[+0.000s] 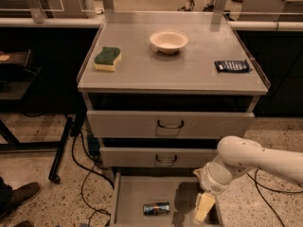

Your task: Pick redbull can from bottom drawer and place on counter

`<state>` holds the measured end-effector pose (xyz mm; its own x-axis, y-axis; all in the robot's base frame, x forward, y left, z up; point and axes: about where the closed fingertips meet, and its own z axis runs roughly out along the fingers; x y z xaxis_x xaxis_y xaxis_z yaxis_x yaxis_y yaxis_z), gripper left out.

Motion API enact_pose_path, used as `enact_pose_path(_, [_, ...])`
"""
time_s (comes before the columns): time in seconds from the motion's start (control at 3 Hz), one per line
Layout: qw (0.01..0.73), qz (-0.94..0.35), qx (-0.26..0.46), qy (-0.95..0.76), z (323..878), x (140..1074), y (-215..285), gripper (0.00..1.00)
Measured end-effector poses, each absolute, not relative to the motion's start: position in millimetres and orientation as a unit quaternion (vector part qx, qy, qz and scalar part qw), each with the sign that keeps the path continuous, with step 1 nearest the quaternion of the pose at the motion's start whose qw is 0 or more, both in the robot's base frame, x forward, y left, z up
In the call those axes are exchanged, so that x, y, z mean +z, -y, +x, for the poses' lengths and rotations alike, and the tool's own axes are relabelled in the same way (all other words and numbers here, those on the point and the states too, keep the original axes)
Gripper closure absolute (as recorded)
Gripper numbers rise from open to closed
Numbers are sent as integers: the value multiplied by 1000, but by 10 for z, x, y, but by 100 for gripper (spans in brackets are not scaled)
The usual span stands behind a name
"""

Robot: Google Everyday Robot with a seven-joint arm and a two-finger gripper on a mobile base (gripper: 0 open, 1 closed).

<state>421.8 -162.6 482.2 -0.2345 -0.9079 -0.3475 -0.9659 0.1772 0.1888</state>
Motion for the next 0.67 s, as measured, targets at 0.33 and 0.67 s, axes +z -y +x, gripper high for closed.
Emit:
enact_pose_path(0.33, [78, -614, 186, -763, 4218, 4822, 1626, 0])
enact_pose_path(0.67, [78, -610, 199, -763, 4231, 4652, 1635, 0])
